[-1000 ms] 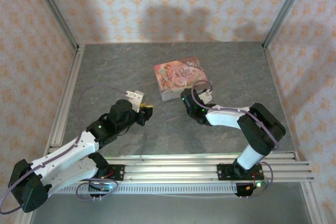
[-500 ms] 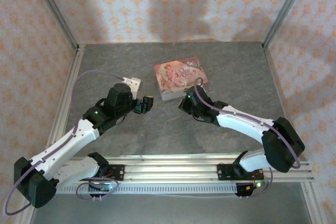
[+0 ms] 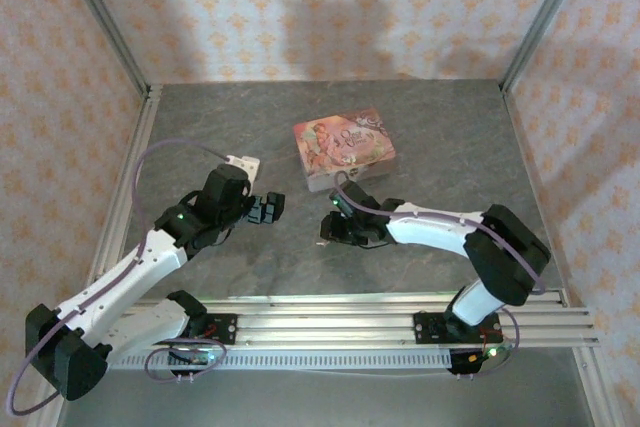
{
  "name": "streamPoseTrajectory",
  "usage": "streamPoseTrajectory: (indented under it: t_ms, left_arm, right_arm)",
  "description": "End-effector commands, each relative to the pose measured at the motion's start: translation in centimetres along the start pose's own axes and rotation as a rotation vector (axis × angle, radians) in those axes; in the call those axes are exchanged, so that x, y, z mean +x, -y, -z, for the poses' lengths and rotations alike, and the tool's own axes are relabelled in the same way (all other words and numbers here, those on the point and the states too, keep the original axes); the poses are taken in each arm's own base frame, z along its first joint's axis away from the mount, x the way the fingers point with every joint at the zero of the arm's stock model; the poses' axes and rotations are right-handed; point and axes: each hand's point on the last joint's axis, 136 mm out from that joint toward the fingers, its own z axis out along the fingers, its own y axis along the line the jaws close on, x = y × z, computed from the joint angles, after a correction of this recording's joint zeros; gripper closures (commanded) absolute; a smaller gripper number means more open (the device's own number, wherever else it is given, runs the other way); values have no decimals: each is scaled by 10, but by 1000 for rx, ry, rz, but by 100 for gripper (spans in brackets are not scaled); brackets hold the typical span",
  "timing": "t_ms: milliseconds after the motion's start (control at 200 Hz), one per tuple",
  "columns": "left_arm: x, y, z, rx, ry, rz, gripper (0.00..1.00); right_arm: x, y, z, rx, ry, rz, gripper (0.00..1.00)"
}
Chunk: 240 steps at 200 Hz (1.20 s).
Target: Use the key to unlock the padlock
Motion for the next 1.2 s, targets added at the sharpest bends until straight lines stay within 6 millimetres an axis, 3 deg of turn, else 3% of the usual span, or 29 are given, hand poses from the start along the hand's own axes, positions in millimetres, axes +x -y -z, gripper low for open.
streamPoseTrajectory:
  t_ms: [0, 115, 265, 360, 520, 631, 686, 731, 786, 826, 896, 1031, 1196]
  left_arm:
    - [3, -13, 2, -51, -25, -6, 2]
    - [-8, -19, 4, -53, -10, 0, 0]
    - [-19, -35, 1, -75, 5, 56, 0]
    - [-22, -43, -8, -72, 2, 102, 0]
    - [-25, -60, -24, -125, 20, 122, 0]
    - [-28, -73, -27, -190, 59, 123, 0]
    - [-33, -83, -24, -235, 102, 138, 0]
    - [-39, -91, -19, -265, 145, 160, 0]
    - [-46, -97, -12, -292, 194, 181, 0]
    - [-49, -99, -9, -298, 227, 187, 0]
    - [-50, -109, -8, -353, 265, 167, 0]
    - [-57, -132, -14, -452, 228, 75, 0]
    - [-59, -133, -32, -409, 239, 21, 0]
  right_arm:
    - [-19, 5, 35, 71, 105, 29, 43]
    - [-28, 17, 67, 126, 178, 39, 29]
    - [-52, 44, 126, 250, 345, 49, 16]
    - [-73, 67, 170, 355, 498, 52, 0]
    - [-106, 102, 222, 532, 741, 66, 1]
    - [-121, 121, 232, 631, 839, 74, 1]
    - [-128, 132, 227, 644, 854, 85, 1]
    - [-131, 151, 227, 679, 865, 65, 1]
    - [-132, 185, 237, 739, 911, -75, 1]
    - [-136, 198, 238, 712, 924, -139, 1]
    - [-145, 202, 241, 707, 975, -118, 1]
    - [-160, 205, 229, 741, 997, 15, 1]
    - [-172, 226, 225, 644, 1120, -18, 0]
